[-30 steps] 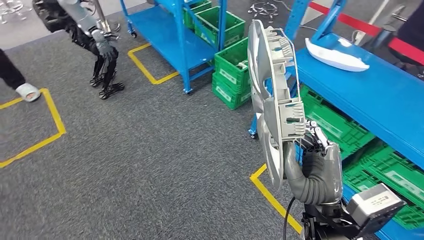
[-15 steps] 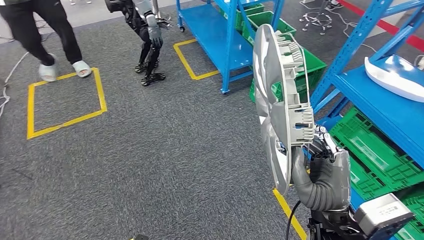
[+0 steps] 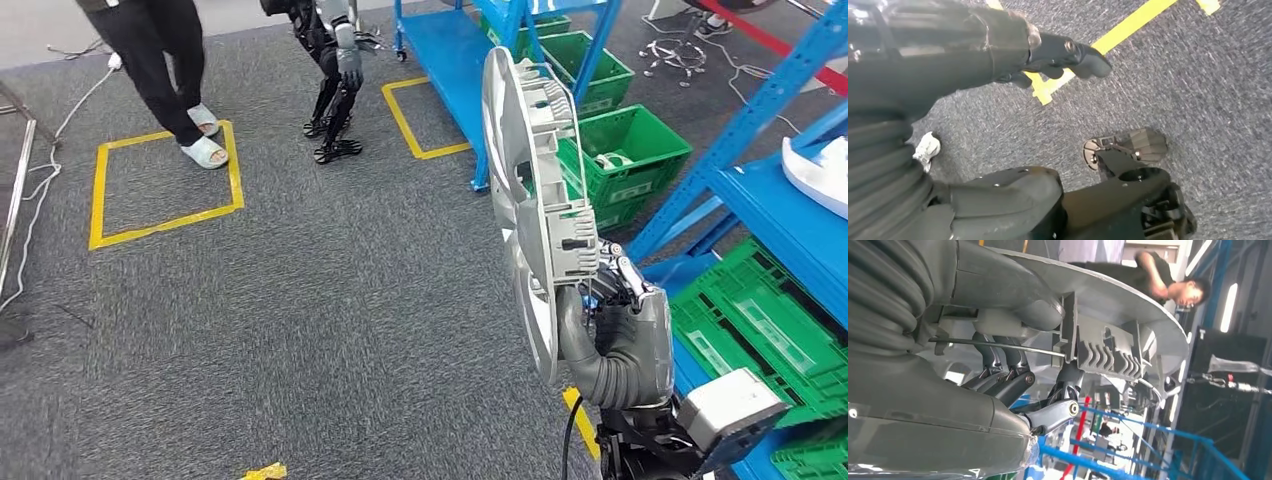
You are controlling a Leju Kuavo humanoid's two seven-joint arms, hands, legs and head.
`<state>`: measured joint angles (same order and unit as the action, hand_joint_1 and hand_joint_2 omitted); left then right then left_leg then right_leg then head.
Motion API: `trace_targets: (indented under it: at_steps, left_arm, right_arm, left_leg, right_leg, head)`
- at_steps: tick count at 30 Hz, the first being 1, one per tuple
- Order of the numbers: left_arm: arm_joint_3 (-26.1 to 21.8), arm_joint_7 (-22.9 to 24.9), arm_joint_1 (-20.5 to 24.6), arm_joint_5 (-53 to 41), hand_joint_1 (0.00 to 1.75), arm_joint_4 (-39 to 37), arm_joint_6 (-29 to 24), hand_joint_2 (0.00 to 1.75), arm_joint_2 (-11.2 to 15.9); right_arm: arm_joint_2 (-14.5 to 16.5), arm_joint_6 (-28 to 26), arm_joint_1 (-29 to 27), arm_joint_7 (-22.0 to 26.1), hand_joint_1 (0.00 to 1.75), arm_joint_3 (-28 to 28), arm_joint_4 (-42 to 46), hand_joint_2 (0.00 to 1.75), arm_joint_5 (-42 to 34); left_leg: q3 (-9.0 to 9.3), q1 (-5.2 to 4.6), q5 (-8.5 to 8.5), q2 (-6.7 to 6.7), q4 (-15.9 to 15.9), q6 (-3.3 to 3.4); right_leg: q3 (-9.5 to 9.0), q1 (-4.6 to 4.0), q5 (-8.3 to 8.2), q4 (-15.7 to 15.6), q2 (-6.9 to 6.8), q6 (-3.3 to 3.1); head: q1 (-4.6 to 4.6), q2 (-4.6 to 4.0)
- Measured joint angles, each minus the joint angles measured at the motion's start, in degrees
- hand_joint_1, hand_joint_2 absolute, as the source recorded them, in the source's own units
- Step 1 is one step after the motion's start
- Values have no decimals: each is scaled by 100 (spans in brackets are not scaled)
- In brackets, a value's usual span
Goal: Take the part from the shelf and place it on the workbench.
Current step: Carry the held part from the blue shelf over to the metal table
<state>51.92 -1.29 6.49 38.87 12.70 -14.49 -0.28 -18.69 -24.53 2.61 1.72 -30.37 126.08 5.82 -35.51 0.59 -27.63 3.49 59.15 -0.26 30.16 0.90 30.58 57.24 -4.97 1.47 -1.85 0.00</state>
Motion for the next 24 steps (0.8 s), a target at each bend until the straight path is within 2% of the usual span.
trace_targets:
  at_steps: [2, 3, 5, 6, 7, 8, 9, 11, 12, 13, 15, 16, 17, 19, 20, 21, 22, 23, 24]
  left_arm:
    - [0, 0, 7, -1, 0, -1, -2, 175, 1]
    - [-1, 0, 13, -1, 0, -1, -3, 175, -1]
    - [-1, 0, 18, -1, 0, 0, -4, 175, -3]
    - [-1, 0, 17, -1, 0, 0, -4, 175, -4]
    - [-1, 0, 15, -1, 0, 0, -4, 175, -4]
    - [-1, 0, 13, -1, 0, 0, -4, 175, -4]
    - [0, 0, 13, -1, 0, 0, -4, 175, -4]
    - [0, 0, 19, -1, 0, 0, -4, 175, -16]
    - [0, -1, 22, 0, 0, 1, -4, 175, -26]
    - [-1, -1, 23, 0, 0, 1, -4, 175, -34]
    - [0, -1, 8, 1, 0, 1, -2, 175, -39]
    - [1, 0, -3, 2, 0, 1, -3, 175, -38]
    - [1, 0, -9, 3, 0, 0, -4, 175, -37]
    - [1, 0, -1, 4, 0, 0, -7, 175, -35]
    - [1, 0, 5, 4, 0, 0, -7, 175, -35]
    - [1, 0, 7, 4, 0, 0, -7, 175, -35]
    - [1, 0, 4, 5, 0, -1, -7, 175, -35]
    - [1, 1, 1, 5, 0, -1, -7, 175, -33]
    - [1, 1, -1, 4, 0, -2, -6, 175, -29]
  right_arm:
    - [6, 0, 6, 1, 175, -15, 0, 175, 1]
    - [7, 1, 8, 2, 175, -21, -1, 175, 1]
    - [7, 1, 2, 3, 175, -33, -3, 175, 0]
    - [7, 1, -2, 3, 175, -40, -4, 175, -1]
    - [7, 1, -5, 3, 175, -47, -5, 175, -1]
    - [7, 1, -7, 3, 175, -54, -7, 175, -1]
    - [7, 1, -8, 3, 175, -58, -7, 175, -1]
    - [8, 1, -8, 3, 175, -60, -6, 175, 0]
    - [8, 1, -6, 3, 175, -60, -4, 175, 1]
    - [8, 1, -4, 3, 175, -60, -3, 175, 1]
    - [8, 1, 6, 3, 175, -61, -1, 175, 0]
    - [9, 1, 12, 3, 175, -62, -1, 175, -1]
    - [9, 1, 17, 3, 175, -63, 2, 175, 0]
    - [10, -2, 20, 3, 175, -64, 1, 175, 1]
    - [9, -4, 19, 3, 175, -63, 1, 175, 1]
    - [9, -5, 18, 3, 175, -63, -3, 175, 0]
    - [10, -7, 17, 3, 175, -62, -4, 175, 0]
    - [10, -6, 18, 3, 175, -63, -5, 175, 0]
    - [11, -5, 20, 3, 175, -63, -5, 175, 0]
  left_leg:
    - [2, 1, 15, -109, -12, 74]
    - [7, -1, 20, -166, -16, 106]
    - [7, -34, 21, -283, -15, 153]
    - [9, -55, 22, -352, -15, 167]
    - [13, -75, 23, -425, -14, 175]
    - [22, -92, 25, -502, -13, 180]
    - [37, -105, 27, -582, -13, 181]
    - [48, -120, 31, -734, -7, 176]
    - [35, -118, 41, -802, -3, 159]
    - [11, -108, 56, -864, -3, 135]
    - [-31, -84, 84, -944, -5, 74]
    - [-52, -90, 58, -841, 24, 49]
    - [-106, -95, -25, -683, 133, 20]
    - [-357, -87, -344, -351, 665, -39]
    - [-536, -57, -517, -315, 1039, -74]
    - [-680, -26, -621, -319, 1341, -105]
    - [-749, 1, -631, -327, 1487, -134]
    - [-705, 25, -535, -319, 1417, -159]
    - [-548, 39, -357, -269, 1130, -177]
  right_leg:
    - [77, 27, 175, 195, 136, 39]
    - [200, 29, 350, 476, 254, 43]
    - [571, 11, 721, 1284, 423, 15]
    - [727, 0, 809, 1595, 455, -7]
    - [800, -11, 782, 1713, 472, -38]
    - [770, -24, 642, 1608, 490, -76]
    - [639, -39, 417, 1293, 533, -123]
    - [312, -59, 43, 542, 744, -212]
    - [196, -67, -40, 281, 827, -231]
    - [143, -75, -47, 158, 871, -237]
    - [105, -83, -60, 70, 775, -236]
    - [81, -78, -85, 22, 710, -249]
    - [54, -73, -112, -27, 640, -266]
    - [21, -72, -139, -82, 501, -289]
    - [21, -75, -137, -83, 430, -295]
    - [22, -75, -132, -81, 358, -292]
    - [21, -72, -124, -77, 291, -285]
    - [17, -67, -113, -71, 230, -270]
    - [7, -61, -97, -61, 177, -248]
  head:
    - [37, 0]
    - [77, 0]
    - [178, 0]
    - [216, 0]
    - [246, 0]
    - [268, 0]
    - [287, 0]
    - [312, 0]
    - [317, 0]
    - [317, 0]
    - [327, 0]
    - [324, 0]
    - [302, 0]
    - [233, 0]
    - [195, 0]
    - [168, 0]
    - [141, 0]
    - [114, 0]
    - [91, 0]
